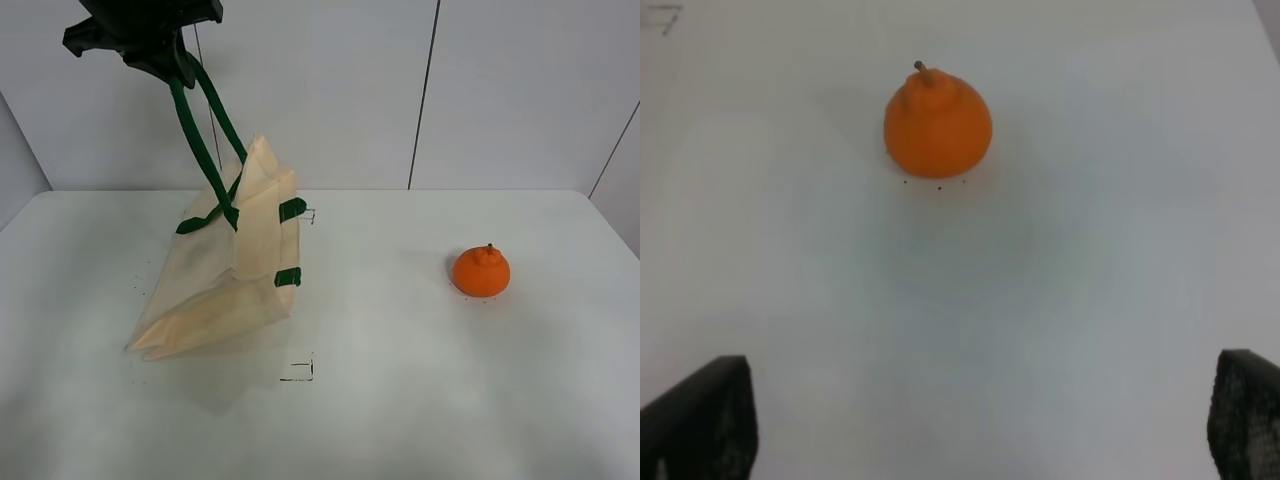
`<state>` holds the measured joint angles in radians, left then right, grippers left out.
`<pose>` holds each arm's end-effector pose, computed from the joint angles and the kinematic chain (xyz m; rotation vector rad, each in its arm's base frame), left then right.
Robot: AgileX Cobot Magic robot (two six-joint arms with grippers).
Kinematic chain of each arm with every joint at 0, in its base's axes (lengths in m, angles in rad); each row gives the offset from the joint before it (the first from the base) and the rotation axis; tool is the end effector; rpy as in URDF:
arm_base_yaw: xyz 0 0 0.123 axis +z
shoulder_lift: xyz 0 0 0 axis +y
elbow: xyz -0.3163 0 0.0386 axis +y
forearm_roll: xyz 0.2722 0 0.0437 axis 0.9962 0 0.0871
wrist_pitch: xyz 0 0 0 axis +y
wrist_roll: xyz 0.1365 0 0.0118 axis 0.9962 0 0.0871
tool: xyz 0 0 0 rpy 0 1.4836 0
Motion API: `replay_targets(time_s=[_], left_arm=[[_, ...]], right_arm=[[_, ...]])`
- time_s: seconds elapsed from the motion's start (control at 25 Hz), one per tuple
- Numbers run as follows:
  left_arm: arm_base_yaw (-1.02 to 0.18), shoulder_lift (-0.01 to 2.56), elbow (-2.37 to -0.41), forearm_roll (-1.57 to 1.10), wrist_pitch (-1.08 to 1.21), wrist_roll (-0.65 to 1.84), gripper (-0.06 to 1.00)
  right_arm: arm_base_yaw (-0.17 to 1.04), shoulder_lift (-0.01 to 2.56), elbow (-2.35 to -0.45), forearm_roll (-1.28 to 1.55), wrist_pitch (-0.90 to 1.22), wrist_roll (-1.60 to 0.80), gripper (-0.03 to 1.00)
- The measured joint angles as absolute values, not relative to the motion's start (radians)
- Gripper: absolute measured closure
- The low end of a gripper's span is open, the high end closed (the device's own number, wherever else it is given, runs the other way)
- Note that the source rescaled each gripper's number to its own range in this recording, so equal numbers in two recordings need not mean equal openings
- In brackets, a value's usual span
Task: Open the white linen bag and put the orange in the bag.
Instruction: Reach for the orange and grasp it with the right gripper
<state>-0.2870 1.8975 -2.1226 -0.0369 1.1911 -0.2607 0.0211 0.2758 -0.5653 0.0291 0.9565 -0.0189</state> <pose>0.4599 -0.1406 0.4080 0.0309 2.4702 -0.2875 0.0690 0.0047 0.2907 -0.0388 2.1501 0.0366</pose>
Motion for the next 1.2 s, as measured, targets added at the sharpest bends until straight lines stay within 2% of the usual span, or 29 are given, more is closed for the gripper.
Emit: replay_targets(time_s=[0.24,0.6,0.84,1.2], left_arm=[[-0.287,1.896,-2.123,-0.085,1.191,-0.253,0.94],[-0.287,1.890,-2.123,-0.139,1.191,-0.239,0.94],[-0.287,1.858,-2.123,-0.139,1.191,-0.236,0.94],[-0.287,1.858,-2.123,-0.143,1.191,-0.236,0.94]], right_arm=[[0.021,0.823,-0.758,0.079,0.845,-0.061,-0.03],[0.021,1.601,-1.270,0.108,0.864,-0.104,-0.03],[0.021,1.876,-1.463,0.133,0.909,-0.122,-0.03],[0.021,2.089,-1.472,0.153,0.854,-0.135,-0.03]])
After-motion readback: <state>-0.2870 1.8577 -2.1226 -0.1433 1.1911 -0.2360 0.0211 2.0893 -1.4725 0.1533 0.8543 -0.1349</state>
